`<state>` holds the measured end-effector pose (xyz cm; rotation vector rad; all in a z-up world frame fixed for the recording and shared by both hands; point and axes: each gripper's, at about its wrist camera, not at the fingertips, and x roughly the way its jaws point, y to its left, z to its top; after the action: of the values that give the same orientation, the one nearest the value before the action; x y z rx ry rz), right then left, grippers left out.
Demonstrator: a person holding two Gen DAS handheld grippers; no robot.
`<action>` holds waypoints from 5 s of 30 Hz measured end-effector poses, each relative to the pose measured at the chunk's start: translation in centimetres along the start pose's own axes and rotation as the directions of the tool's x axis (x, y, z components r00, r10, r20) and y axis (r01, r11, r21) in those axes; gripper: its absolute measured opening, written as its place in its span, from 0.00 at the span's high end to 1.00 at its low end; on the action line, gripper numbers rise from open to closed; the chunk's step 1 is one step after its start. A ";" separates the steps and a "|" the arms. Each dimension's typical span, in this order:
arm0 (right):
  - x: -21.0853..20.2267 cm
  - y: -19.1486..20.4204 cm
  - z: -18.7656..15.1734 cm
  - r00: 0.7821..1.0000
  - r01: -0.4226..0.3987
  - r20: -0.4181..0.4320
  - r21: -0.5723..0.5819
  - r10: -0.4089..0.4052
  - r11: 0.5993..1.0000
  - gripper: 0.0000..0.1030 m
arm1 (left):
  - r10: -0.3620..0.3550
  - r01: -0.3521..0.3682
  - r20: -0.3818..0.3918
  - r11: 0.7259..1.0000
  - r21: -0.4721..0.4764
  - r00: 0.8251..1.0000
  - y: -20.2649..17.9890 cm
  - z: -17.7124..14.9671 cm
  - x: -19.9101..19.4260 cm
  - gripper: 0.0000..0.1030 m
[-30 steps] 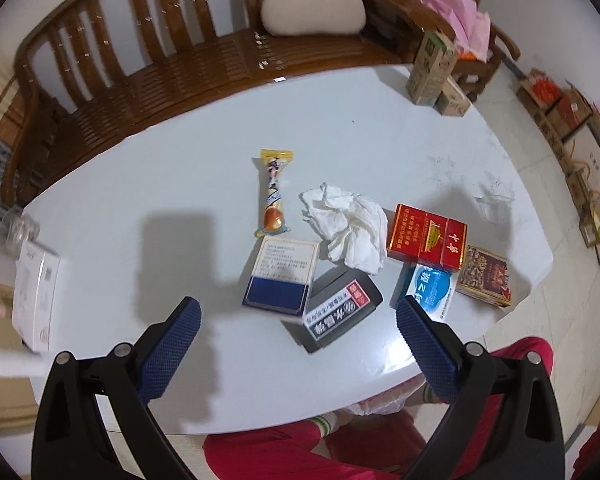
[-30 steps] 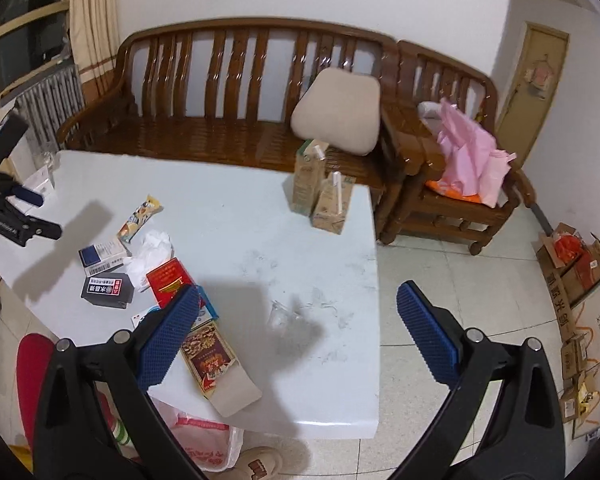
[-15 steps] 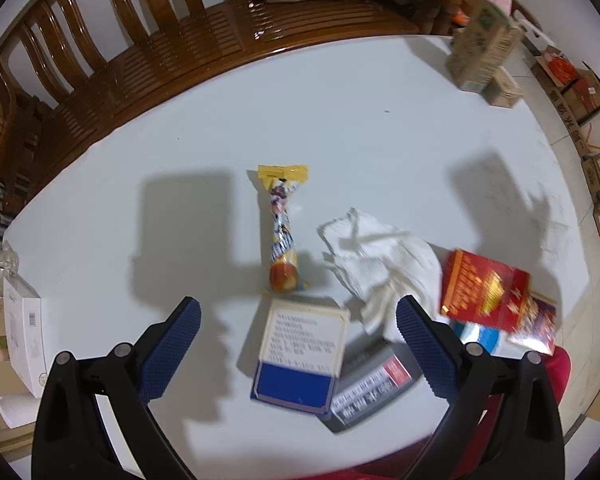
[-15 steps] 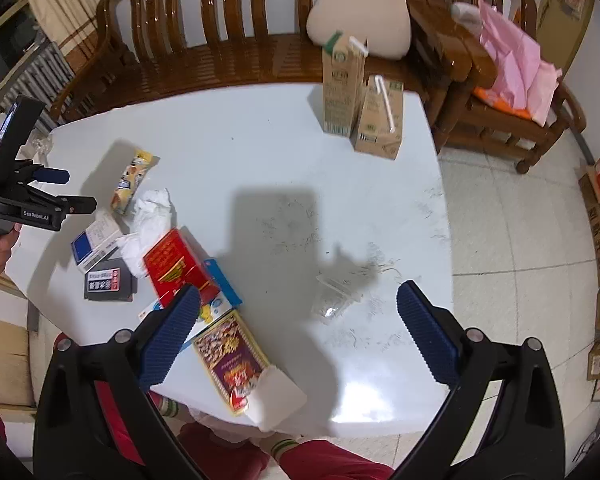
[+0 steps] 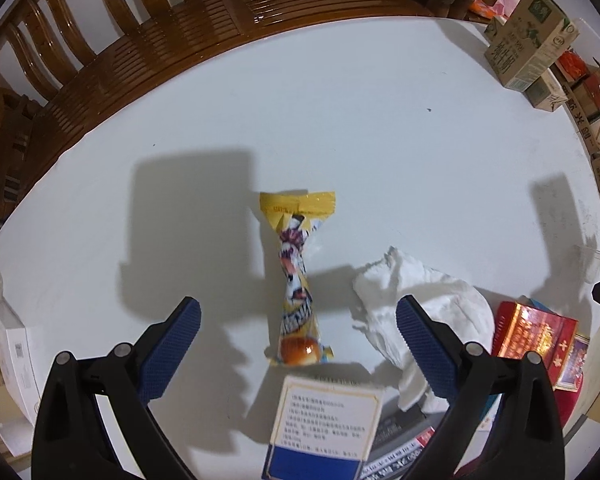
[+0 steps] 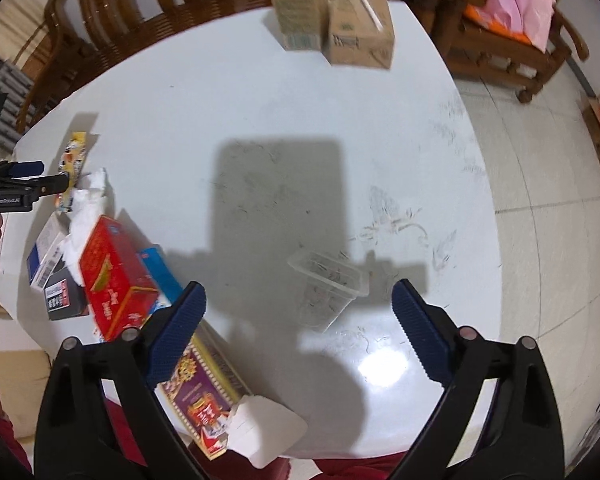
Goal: Collect trash
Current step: 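Reach the right tool to the clear plastic cup while the left tool reaches the yellow snack wrapper, then close the right tool on the cup while the left tool grips the yellow wrapper, then carry the cup and yellow wrapper in both tools down over the trash bag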
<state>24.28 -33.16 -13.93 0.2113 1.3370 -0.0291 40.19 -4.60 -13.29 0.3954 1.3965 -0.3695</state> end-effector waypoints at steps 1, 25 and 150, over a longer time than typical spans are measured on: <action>0.4 -0.3 0.0 1.000 -0.006 -0.003 0.015 0.006 1.000 0.14 | -0.001 0.001 0.002 1.000 0.002 1.000 0.1 0.1 0.1 0.07; 1.7 -0.6 -0.1 1.000 0.013 -0.007 0.018 -0.013 1.000 0.67 | -0.041 0.040 -0.004 0.999 -0.033 0.999 -0.4 1.1 2.3 0.72; 7.3 12.9 -29.4 0.979 0.039 0.203 -0.255 0.014 0.966 0.69 | -0.294 0.298 0.053 0.947 -0.123 0.954 -16.8 -31.9 10.0 0.92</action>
<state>-0.48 -14.77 -25.60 -0.0214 1.1245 0.1096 5.83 -4.29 -28.17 0.0698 1.4402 -0.5250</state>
